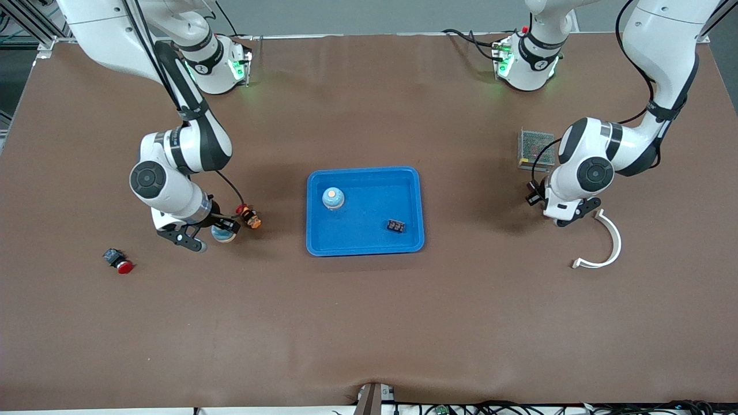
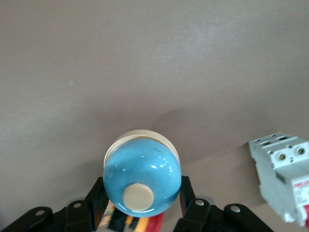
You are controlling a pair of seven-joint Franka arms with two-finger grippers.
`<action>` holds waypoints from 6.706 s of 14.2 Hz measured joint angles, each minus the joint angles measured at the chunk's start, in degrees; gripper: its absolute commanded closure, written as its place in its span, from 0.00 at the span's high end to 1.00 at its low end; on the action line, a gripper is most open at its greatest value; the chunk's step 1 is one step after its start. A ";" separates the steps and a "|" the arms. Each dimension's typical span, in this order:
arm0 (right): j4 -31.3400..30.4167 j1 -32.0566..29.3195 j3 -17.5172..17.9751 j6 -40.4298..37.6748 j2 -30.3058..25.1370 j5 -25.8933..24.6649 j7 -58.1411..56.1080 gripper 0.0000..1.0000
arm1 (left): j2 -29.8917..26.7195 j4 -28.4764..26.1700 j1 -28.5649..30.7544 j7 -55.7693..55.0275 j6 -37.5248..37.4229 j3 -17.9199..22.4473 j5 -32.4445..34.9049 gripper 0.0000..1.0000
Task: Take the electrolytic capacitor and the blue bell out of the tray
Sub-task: 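Set the bell down with the right gripper while the left gripper releases the capacitor, then grasp the second bell with the right gripper while the left gripper grasps the capacitor, then lift the bell with the right gripper while the left gripper lifts the capacitor, then place the capacitor by the white clip while the right gripper carries the bell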
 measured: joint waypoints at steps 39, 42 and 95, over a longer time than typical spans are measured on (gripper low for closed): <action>-3.35 11.31 1.77 0.08 -6.75 0.03 24.78 1.00 | 26.34 43.96 -39.75 -65.42 -1.03 0.90 -1.54 0.58; -2.31 17.42 1.83 -0.24 -7.62 -0.04 20.96 1.00 | 27.32 44.01 -39.75 -66.03 0.29 1.03 -1.54 0.45; 24.18 24.82 0.42 -12.91 8.23 -5.72 15.40 0.00 | 18.09 26.65 7.22 -13.90 -7.56 -6.59 13.78 1.00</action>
